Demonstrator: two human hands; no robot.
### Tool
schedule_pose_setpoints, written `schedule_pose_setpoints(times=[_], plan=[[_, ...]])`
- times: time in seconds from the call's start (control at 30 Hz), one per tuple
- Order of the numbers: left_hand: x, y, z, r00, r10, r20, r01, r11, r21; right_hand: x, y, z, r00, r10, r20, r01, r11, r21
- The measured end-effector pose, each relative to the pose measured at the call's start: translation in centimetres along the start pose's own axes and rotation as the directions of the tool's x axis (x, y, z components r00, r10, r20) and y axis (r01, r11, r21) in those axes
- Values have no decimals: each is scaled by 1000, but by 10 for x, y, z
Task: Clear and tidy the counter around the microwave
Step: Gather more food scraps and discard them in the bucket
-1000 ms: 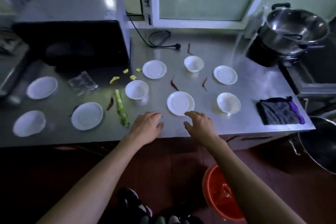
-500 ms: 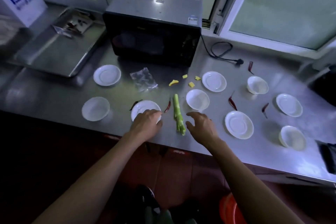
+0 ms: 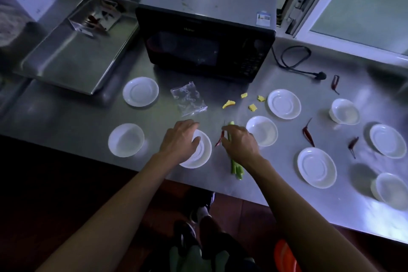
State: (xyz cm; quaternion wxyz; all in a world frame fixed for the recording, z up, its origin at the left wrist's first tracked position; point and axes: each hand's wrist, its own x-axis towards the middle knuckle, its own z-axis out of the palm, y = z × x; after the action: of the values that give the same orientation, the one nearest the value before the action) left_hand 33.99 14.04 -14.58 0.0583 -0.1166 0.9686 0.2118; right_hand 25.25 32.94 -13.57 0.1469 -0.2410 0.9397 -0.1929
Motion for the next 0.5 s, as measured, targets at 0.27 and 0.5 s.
schedule_pose_setpoints(times=[0.27,0.5], plan=[[73,-3,4,998,-25,60,18,993,120,72,19,5,998,24,50,-25,999,27],[114,-15,22,988,-109,107,92,984,155,115,27,16,993,85,87,-85,996,-5]])
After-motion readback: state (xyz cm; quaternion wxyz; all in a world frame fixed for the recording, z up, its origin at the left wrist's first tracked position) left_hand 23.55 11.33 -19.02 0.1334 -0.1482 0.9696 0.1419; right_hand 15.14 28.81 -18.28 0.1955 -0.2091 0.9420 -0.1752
